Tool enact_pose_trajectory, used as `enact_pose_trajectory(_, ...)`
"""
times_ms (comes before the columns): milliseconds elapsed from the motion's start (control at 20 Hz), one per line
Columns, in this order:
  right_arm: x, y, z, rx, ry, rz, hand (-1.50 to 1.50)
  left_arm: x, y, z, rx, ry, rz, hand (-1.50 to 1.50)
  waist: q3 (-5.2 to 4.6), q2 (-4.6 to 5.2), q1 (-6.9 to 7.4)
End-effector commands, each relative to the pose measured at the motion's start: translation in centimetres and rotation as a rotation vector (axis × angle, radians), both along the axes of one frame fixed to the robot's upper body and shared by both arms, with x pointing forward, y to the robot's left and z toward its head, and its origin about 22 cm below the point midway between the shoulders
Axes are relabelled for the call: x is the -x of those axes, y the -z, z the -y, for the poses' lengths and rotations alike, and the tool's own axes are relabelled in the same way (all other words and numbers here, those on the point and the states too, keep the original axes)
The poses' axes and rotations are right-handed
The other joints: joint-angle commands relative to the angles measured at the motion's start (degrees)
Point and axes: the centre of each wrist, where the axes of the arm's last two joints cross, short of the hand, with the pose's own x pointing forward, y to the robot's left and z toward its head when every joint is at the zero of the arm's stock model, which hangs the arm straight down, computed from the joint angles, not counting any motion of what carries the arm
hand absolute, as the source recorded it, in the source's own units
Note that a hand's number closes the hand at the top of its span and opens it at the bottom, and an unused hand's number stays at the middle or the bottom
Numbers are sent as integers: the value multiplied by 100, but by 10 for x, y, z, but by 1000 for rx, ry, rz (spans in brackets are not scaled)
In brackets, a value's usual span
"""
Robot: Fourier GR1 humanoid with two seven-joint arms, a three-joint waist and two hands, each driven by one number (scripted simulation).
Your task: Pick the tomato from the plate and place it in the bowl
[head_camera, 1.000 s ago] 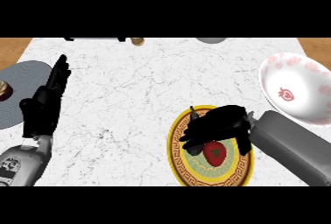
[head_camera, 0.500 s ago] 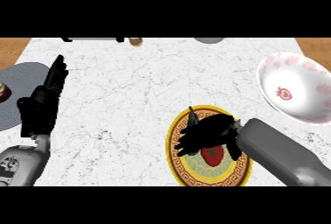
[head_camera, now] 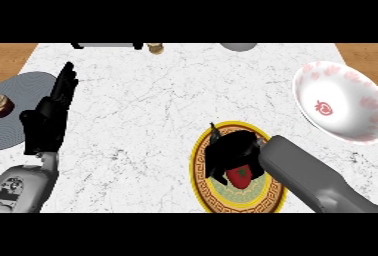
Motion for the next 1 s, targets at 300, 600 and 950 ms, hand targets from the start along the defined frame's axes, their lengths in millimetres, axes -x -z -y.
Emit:
enact_pose_trajectory(300,4,23,6,-40,-54,-133,150,10,9,-11,5,6,-8,0,11,77,13)
enact_pose_trajectory(600,15,52,34,-17,852,-143,150,13,9,-20,-12,-100,-29,0,-19,-113,-715)
enact_pose_trajectory(950,33,26,-54,-244,1255,-153,150,18,12,-18,-3,-92,-31,0,-5,-130,-559)
